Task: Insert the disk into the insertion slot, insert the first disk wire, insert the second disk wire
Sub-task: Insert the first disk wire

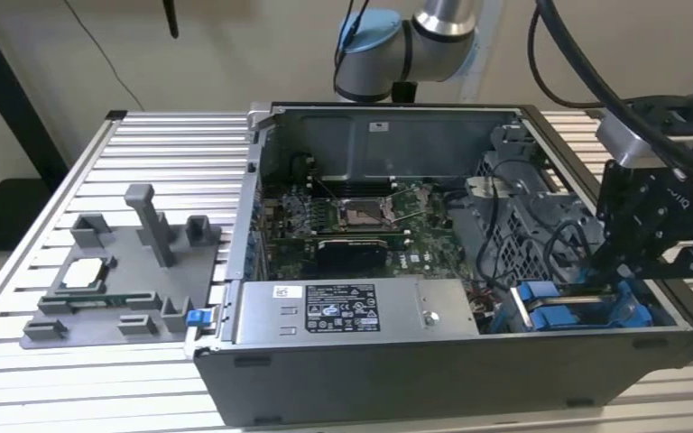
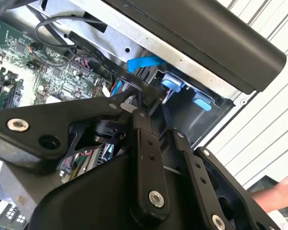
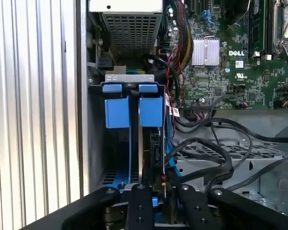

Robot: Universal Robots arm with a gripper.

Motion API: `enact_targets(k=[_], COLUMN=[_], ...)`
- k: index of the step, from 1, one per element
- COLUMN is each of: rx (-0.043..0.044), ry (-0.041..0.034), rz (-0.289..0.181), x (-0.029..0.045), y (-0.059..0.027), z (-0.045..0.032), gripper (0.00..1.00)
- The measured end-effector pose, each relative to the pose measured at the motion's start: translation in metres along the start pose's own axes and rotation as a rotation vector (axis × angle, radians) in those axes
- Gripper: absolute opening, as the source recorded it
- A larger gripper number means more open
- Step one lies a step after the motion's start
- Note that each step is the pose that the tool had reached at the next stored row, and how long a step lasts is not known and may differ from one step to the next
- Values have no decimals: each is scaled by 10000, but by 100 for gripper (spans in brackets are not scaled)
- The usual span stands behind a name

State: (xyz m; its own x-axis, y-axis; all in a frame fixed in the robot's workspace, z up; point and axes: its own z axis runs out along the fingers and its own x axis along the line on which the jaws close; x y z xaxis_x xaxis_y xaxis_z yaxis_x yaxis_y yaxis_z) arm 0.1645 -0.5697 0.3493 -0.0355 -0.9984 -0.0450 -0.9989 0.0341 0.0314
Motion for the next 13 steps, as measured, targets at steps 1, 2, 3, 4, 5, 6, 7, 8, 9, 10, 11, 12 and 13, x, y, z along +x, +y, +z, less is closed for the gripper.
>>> enact_targets(k=[1, 2, 3, 4, 5, 6, 7, 8, 9, 10, 11, 12, 13], rx=[0, 0, 0, 0, 0, 0, 0, 0, 0, 0, 0, 0, -3], ry=[0, -1, 0, 0, 0, 0, 0, 0, 0, 0, 2, 16, 52], rz=[0, 0, 0, 1, 0, 0, 1, 1, -1, -1, -1, -1, 0], x=[-1, -2, -3, -4, -6, -9, -12, -15, -16, -16, -16, -16, -17], y=[1, 2, 2, 3, 4, 5, 7, 8, 8, 8, 8, 8, 9], z=[-21, -44, -70, -99, -132, -165, -194, -228, -247, -250, -249, -248, -249], gripper=[100, 100, 100, 100, 100, 100, 100, 100, 100, 100, 100, 100, 100])
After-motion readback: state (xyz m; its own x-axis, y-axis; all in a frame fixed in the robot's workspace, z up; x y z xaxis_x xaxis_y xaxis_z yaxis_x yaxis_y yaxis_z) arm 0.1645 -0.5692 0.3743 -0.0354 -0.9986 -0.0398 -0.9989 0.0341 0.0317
